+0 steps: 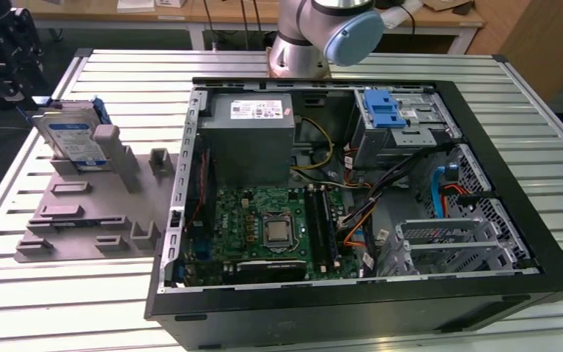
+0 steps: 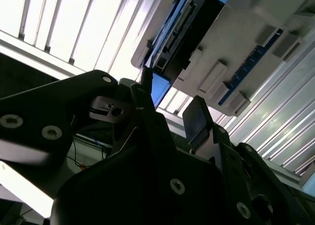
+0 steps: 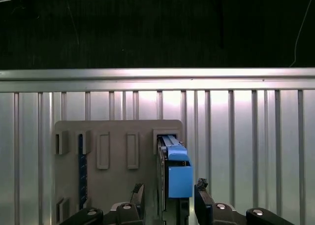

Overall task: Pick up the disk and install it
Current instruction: 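Pick up the disk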

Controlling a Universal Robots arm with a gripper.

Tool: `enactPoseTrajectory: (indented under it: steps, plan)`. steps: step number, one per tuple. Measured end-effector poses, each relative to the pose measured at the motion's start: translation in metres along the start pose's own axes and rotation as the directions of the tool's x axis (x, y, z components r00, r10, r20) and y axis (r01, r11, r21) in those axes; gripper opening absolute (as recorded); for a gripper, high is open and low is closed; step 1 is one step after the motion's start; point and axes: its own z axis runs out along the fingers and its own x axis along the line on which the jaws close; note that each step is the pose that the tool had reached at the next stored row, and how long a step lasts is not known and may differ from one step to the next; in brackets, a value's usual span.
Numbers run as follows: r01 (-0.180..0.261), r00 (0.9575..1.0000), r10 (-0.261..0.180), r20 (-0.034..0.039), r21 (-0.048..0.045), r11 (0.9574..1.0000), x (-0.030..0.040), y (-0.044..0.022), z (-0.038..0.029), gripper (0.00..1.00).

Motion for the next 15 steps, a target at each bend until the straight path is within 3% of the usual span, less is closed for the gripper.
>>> enactPoseTrajectory:
  steps: [6, 8, 15]
  plan:
    - [0.000, 1.0000, 0.000, 0.0000, -0.0003, 1.0000, -0.0003, 0.0001, 0.0011, 0.52]
    - [0.000, 1.0000, 0.000, 0.0001, -0.0002, 1.0000, -0.0002, 0.0016, 0.0059, 0.52]
    - [0.000, 1.0000, 0.000, 0.0000, -0.0002, 1.0000, -0.0001, 0.0020, 0.0072, 0.52]
